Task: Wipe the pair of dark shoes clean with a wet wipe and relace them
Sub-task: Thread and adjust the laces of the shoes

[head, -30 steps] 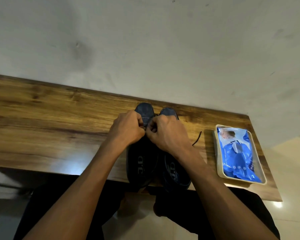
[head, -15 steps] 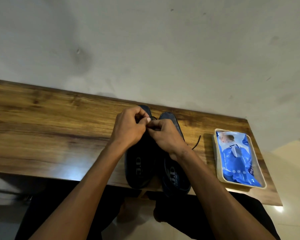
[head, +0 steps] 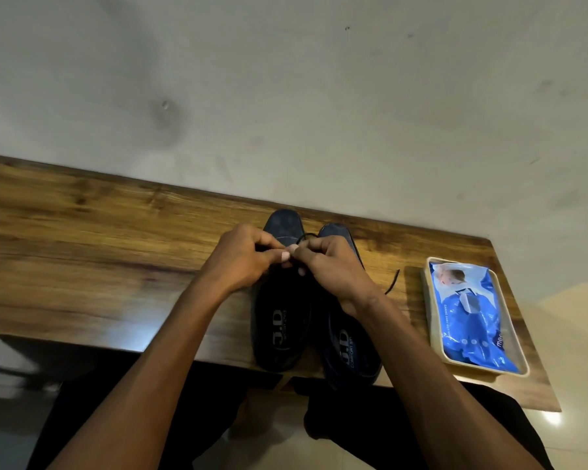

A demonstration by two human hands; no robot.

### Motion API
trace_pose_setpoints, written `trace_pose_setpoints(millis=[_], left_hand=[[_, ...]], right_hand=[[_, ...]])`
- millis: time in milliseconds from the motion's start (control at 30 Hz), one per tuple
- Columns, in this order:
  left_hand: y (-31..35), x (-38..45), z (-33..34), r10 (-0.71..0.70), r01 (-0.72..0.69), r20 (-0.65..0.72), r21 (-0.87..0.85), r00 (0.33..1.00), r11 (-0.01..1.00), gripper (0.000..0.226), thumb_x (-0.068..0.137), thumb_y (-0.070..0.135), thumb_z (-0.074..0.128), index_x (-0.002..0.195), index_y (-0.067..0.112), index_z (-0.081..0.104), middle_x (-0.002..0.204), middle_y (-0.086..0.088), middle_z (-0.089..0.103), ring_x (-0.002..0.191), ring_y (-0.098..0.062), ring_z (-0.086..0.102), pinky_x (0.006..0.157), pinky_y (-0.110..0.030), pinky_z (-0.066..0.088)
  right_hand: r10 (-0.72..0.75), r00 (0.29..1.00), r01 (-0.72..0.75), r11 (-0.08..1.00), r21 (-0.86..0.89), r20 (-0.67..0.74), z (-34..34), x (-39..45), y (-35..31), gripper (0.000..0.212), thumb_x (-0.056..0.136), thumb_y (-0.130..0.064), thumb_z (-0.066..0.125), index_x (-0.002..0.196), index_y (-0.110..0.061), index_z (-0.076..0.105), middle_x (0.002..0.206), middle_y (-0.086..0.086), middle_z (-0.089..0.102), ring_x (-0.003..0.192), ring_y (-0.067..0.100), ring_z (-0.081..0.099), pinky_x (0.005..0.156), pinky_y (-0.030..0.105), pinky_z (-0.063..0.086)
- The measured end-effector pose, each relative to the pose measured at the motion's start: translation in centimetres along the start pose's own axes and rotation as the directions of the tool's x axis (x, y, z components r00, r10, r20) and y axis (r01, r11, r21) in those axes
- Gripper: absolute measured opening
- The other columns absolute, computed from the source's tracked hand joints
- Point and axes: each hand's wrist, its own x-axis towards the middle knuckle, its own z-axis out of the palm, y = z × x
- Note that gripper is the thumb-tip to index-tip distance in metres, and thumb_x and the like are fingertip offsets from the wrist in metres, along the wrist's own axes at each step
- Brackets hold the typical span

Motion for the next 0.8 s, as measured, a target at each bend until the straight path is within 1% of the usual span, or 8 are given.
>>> trace_pose_setpoints(millis=[133,233,300,333,467,533,667,800], left_hand=[[0.1,-0.2,0.4,0.003,0.000,-0.045,0.077,0.999,0.997,0.007,0.085,0.025,0.076,0.089,0.020,0.080,0.082,0.010,0.070,0.076,0.002,0.061,0.060,-0.014,0.038],[0.3,-0.1,0.8,0.012,-0.001,-0.092,0.116,0.996,0.993,0.005,0.084,0.025,0.078,0.085,0.020,0.079,0.080,0.007,0.072,0.073,-0.001,0.063,0.057,-0.013,0.040],[0.2,0.0,0.9,0.013,0.002,-0.114,0.138,0.993,0.990,0.004,0.083,0.025,0.079,0.082,0.021,0.079,0.080,0.005,0.073,0.073,-0.004,0.065,0.057,-0.015,0.040],[0.1,0.1,0.9,0.017,0.001,-0.120,0.148,0.993,0.989,0.004,0.084,0.025,0.078,0.082,0.021,0.079,0.080,0.005,0.073,0.073,-0.005,0.065,0.057,-0.015,0.040],[0.2,0.0,0.8,0.028,-0.009,-0.101,0.180,0.994,0.984,0.006,0.088,0.023,0.073,0.085,0.020,0.077,0.083,0.005,0.070,0.072,-0.004,0.060,0.056,-0.016,0.039],[0.2,0.0,0.9,0.026,-0.006,-0.099,0.195,0.995,0.981,0.007,0.089,0.022,0.071,0.084,0.021,0.076,0.083,0.004,0.071,0.074,-0.007,0.061,0.058,-0.020,0.044],[0.2,0.0,0.9,0.018,0.003,-0.102,0.198,0.995,0.980,0.009,0.090,0.021,0.070,0.083,0.019,0.076,0.084,0.004,0.070,0.079,-0.010,0.064,0.065,-0.024,0.048],[0.4,0.1,1.0,0.008,0.009,-0.092,0.180,0.996,0.984,0.009,0.090,0.021,0.070,0.082,0.020,0.075,0.081,0.006,0.068,0.075,-0.007,0.061,0.058,-0.017,0.041]], right_hand=[[-0.009,0.997,0.010,1.000,0.020,-0.074,0.1,0.1,0.2,0.020,0.095,-0.023,0.072,0.087,-0.006,0.079,0.070,0.007,0.068,0.062,0.012,0.060,0.062,0.027,0.049],[-0.027,0.991,0.034,0.998,0.048,-0.134,0.4,0.2,0.4,0.014,0.088,-0.018,0.080,0.095,-0.008,0.074,0.076,0.005,0.077,0.067,0.012,0.072,0.068,0.032,0.058],[-0.076,0.981,0.069,0.996,-0.049,-0.177,0.5,0.4,0.5,0.017,0.086,-0.021,0.082,0.096,-0.013,0.070,0.078,0.003,0.079,0.075,0.012,0.077,0.073,0.034,0.062],[-0.124,0.975,0.097,0.984,-0.147,-0.185,0.4,0.5,0.5,0.015,0.086,-0.023,0.081,0.095,-0.016,0.071,0.078,0.000,0.079,0.075,0.009,0.076,0.072,0.030,0.062],[-0.239,0.971,0.201,0.861,-0.467,-0.022,-0.2,0.1,-0.1,0.012,0.093,-0.028,0.071,0.100,-0.024,0.080,0.092,-0.010,0.077,0.085,-0.002,0.070,0.067,0.007,0.048],[-0.229,0.972,0.224,0.833,-0.506,0.054,-0.4,0.0,-0.2,0.015,0.093,-0.028,0.069,0.104,-0.026,0.080,0.093,-0.010,0.076,0.084,-0.001,0.068,0.066,0.008,0.046],[-0.276,0.958,0.261,0.744,-0.615,0.074,-0.5,0.0,-0.2,0.015,0.092,-0.031,0.072,0.103,-0.023,0.078,0.097,-0.007,0.073,0.085,0.003,0.063,0.065,0.010,0.041],[-0.186,0.979,0.197,0.786,-0.586,0.080,-0.4,-0.2,-0.7,0.020,0.098,-0.035,0.061,0.087,-0.022,0.073,0.086,-0.008,0.067,0.082,0.009,0.060,0.063,0.022,0.040]])
